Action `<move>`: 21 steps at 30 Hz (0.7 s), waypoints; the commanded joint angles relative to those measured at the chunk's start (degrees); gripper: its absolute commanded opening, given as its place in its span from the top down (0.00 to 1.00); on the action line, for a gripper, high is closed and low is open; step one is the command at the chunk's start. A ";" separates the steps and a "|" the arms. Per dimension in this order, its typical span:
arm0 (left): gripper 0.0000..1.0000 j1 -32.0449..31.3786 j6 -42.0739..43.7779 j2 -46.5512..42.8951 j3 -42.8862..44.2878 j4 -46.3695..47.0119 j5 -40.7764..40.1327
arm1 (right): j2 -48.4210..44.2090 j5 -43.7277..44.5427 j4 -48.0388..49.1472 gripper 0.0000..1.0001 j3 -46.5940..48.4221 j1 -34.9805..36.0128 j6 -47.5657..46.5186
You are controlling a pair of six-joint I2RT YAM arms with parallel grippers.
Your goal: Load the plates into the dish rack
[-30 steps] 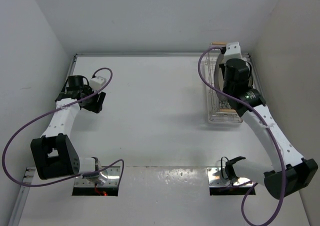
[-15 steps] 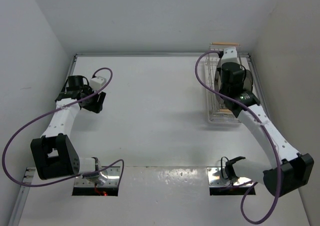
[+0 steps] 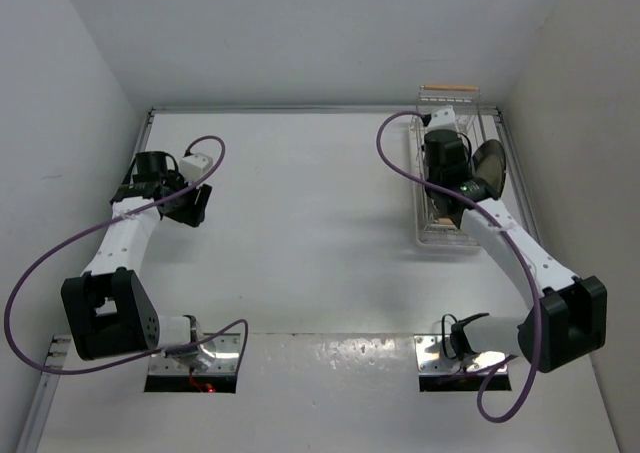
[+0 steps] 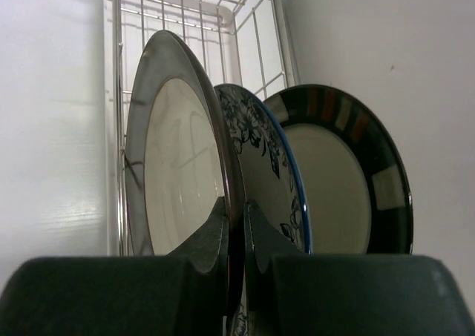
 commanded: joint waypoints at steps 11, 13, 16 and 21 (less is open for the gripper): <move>0.38 -0.42 0.54 -1.22 -0.18 0.43 -0.16 | -2.23 0.69 8.34 0.66 -2.82 0.79 4.65; 0.38 -0.42 0.54 -1.22 -0.18 0.43 -0.68 | -2.59 -0.27 8.16 0.54 -2.91 0.88 4.65; 0.38 -0.42 0.54 -1.22 -0.18 0.43 -0.68 | -3.99 -0.98 9.65 0.52 -3.09 0.88 3.60; 0.38 -0.42 0.54 -1.22 -0.18 0.43 -0.68 | -5.13 -3.96 8.34 0.33 0.51 0.71 -0.62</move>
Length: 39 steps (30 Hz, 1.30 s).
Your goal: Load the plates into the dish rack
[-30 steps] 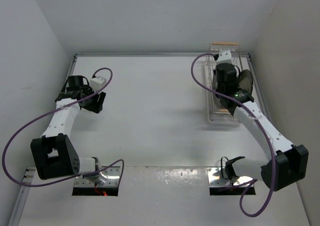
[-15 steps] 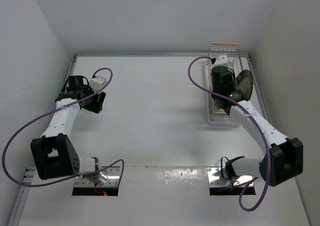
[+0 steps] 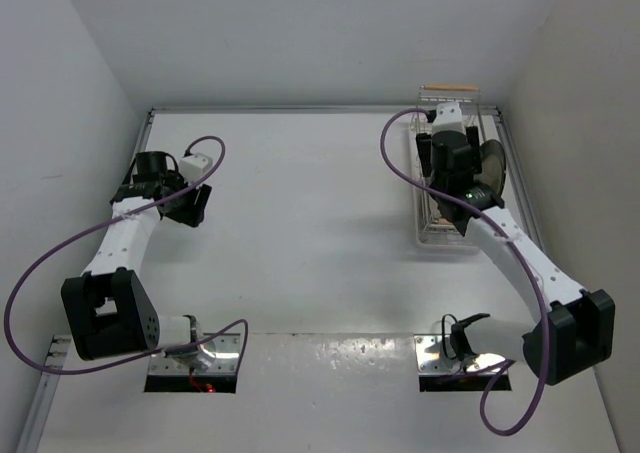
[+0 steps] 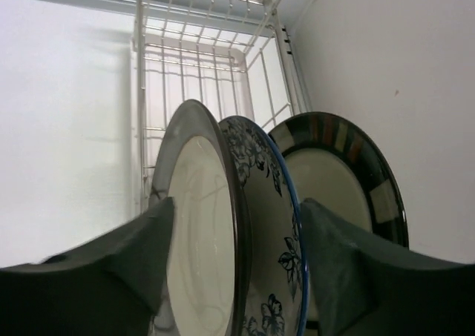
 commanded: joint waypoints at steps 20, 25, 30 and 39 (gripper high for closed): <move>0.26 -1.48 -1.64 -1.75 -0.77 -0.09 -1.68 | -45.46 -22.59 -23.95 0.01 -17.25 0.16 24.44; 0.21 -2.00 -1.64 -3.67 -1.29 -1.23 -0.53 | -59.42 -22.68 -28.89 0.01 -26.49 -0.01 32.09; 0.15 -2.00 -1.64 -5.87 -2.35 -2.29 0.17 | -64.28 -21.26 -33.02 0.01 -30.45 0.07 37.11; 0.07 -2.00 -0.58 -13.35 -7.09 -2.90 -0.45 | -67.88 -22.23 -36.10 0.01 -31.78 0.16 39.49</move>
